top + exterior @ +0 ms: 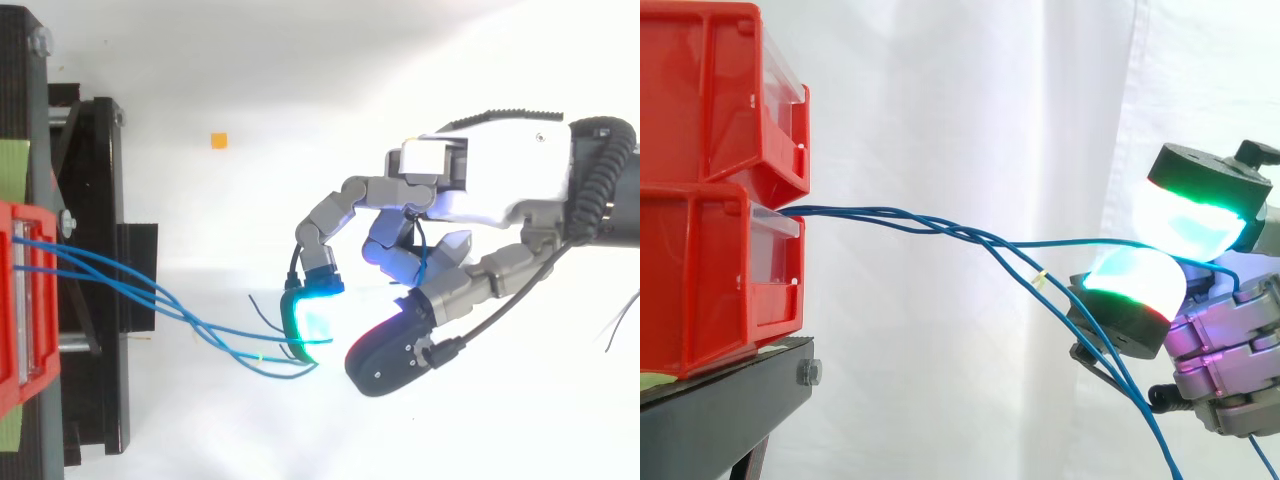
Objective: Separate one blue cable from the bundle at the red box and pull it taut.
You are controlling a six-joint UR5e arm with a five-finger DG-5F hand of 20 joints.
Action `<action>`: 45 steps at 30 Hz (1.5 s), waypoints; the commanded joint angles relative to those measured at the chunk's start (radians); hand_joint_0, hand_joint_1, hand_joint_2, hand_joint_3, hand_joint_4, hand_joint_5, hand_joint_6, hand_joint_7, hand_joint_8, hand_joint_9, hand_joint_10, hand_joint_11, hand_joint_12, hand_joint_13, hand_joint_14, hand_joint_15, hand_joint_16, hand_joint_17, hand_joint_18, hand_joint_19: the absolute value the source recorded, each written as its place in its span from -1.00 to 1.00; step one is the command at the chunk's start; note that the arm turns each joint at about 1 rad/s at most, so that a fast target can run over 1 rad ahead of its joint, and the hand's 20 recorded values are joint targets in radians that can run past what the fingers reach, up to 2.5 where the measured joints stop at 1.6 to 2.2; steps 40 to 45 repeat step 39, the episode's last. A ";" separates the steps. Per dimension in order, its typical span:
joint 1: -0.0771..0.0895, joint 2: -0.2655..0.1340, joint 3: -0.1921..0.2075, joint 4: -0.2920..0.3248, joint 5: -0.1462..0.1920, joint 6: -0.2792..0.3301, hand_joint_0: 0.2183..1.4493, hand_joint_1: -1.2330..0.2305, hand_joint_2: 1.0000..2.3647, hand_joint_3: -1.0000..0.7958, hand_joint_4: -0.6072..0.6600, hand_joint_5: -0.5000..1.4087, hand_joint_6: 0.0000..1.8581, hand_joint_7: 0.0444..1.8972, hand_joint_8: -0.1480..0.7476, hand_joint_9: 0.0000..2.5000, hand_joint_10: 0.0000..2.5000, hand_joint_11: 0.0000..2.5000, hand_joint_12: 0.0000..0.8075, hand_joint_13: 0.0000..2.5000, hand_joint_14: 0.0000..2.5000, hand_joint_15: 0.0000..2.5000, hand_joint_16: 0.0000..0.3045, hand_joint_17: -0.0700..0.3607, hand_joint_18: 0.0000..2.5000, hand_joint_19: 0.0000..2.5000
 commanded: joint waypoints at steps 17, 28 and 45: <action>0.000 0.000 0.000 0.000 0.000 0.000 -0.28 -0.36 -0.98 0.03 0.05 -0.60 -0.03 0.19 0.09 -0.17 0.87 0.17 0.02 -0.17 1.00 0.16 -0.68 -0.16 0.29 0.29; 0.000 0.001 0.000 0.000 0.000 0.000 -0.28 -0.36 -0.98 0.03 0.05 -0.60 -0.03 0.19 0.09 -0.17 0.87 0.17 0.02 -0.16 1.00 0.17 -0.67 -0.16 0.29 0.31; 0.000 0.000 0.000 0.000 0.000 0.000 -0.28 -0.36 -0.98 0.02 0.05 -0.60 -0.03 0.20 0.09 -0.17 0.87 0.18 0.02 -0.17 1.00 0.18 -0.67 -0.14 0.29 0.30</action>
